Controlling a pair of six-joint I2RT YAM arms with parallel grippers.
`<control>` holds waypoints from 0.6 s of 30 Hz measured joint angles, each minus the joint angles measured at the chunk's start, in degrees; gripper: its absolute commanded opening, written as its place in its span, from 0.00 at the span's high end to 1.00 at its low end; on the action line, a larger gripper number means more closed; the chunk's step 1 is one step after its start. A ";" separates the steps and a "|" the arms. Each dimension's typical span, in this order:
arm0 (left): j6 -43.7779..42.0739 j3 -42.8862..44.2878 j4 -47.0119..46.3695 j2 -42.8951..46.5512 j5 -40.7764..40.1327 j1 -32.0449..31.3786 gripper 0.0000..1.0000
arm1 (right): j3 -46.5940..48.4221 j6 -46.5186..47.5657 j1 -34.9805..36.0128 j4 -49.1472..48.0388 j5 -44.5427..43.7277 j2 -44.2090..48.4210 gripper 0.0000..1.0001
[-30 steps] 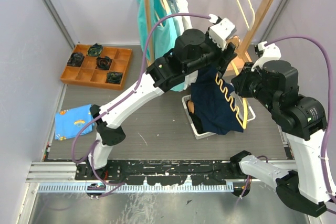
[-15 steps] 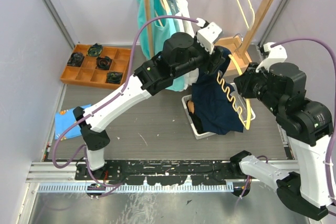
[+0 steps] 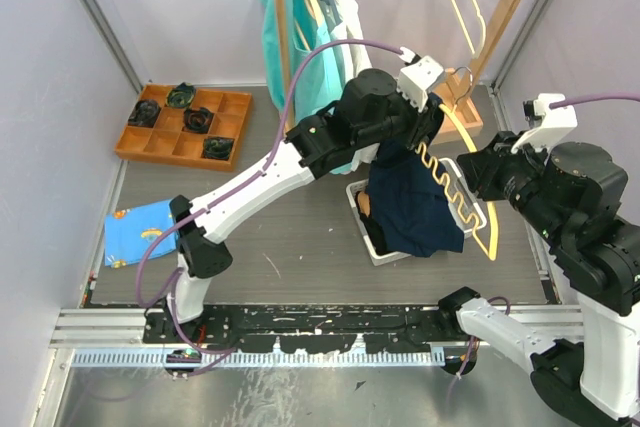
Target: Remove the t-shirt from the hanger
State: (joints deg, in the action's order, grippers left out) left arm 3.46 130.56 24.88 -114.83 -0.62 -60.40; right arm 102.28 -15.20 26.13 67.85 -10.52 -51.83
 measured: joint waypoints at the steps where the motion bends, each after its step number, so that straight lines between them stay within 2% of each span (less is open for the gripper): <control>1: 0.07 0.72 0.33 -0.76 0.00 0.00 0.81 | 0.15 0.04 0.00 0.09 0.13 0.07 0.99; 6: 0.07 2.19 1.55 -1.60 -0.57 0.00 1.00 | 0.44 0.07 0.00 0.55 0.11 0.09 0.99; 18: -1.53 2.80 3.41 -1.60 -6.49 0.85 1.00 | 0.48 0.07 0.00 0.92 -0.76 1.68 0.99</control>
State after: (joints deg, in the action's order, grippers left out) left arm 1.93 133.36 28.29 -116.42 -7.11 -59.55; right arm 102.76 -15.14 26.13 68.77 -11.29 -50.15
